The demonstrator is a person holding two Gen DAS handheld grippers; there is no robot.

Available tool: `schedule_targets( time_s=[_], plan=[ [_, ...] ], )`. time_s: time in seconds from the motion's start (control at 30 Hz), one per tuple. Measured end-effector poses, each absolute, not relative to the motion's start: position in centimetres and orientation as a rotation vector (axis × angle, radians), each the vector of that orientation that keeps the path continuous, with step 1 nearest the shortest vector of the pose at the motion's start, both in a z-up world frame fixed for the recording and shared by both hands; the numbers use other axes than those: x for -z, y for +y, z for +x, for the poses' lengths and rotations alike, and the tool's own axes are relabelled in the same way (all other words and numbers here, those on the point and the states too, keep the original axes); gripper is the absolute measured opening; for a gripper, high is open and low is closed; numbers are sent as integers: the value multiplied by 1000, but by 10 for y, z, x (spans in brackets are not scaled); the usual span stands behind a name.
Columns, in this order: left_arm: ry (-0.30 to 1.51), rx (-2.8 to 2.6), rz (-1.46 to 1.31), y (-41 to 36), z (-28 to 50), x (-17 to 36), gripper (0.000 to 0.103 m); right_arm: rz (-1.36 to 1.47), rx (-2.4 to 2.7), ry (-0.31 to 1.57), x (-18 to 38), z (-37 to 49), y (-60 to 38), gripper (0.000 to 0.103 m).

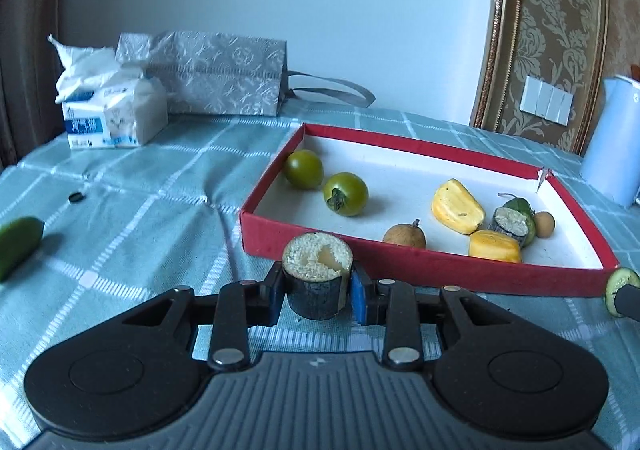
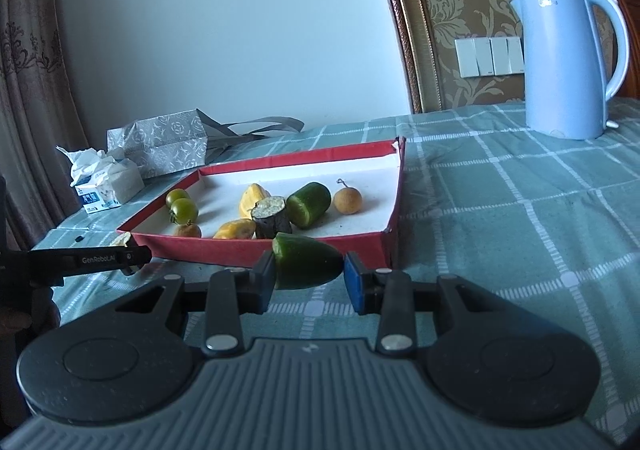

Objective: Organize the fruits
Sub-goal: 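Carry the green chunk into the red box and open the right gripper while left holds dark chunk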

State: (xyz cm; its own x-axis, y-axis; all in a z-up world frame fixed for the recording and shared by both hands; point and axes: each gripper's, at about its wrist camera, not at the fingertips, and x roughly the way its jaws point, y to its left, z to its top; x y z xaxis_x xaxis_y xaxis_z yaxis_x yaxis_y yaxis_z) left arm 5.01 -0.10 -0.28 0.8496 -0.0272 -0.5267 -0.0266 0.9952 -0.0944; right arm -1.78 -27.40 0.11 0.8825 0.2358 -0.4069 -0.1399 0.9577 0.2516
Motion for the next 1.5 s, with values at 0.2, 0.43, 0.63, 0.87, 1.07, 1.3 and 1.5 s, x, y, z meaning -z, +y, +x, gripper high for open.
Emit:
schedule_targets(
  time_s=[0.2, 0.43, 0.63, 0.87, 1.07, 1.3, 1.5],
  plan=[
    [553, -2, -104, 0, 50, 3, 32, 171, -203, 448, -13, -11, -259, 34],
    [553, -6, -107, 0, 49, 2, 32, 104, -250, 412, -39, 12, -225, 34],
    [552, -9, -107, 0, 49, 2, 32, 94, -270, 442, -41, 45, -202, 34],
    [557, -10, -107, 0, 50, 3, 32, 49, -271, 470, -31, 71, -179, 35],
    [562, -13, -108, 0, 50, 3, 32, 61, -271, 483, -24, 88, -171, 36],
    [564, -15, -111, 1, 51, 3, 32, 120, -251, 450, -26, 76, -184, 47],
    [558, -21, -106, 0, 50, 3, 32, 119, -234, 409, -27, 23, -212, 52]
  ],
)
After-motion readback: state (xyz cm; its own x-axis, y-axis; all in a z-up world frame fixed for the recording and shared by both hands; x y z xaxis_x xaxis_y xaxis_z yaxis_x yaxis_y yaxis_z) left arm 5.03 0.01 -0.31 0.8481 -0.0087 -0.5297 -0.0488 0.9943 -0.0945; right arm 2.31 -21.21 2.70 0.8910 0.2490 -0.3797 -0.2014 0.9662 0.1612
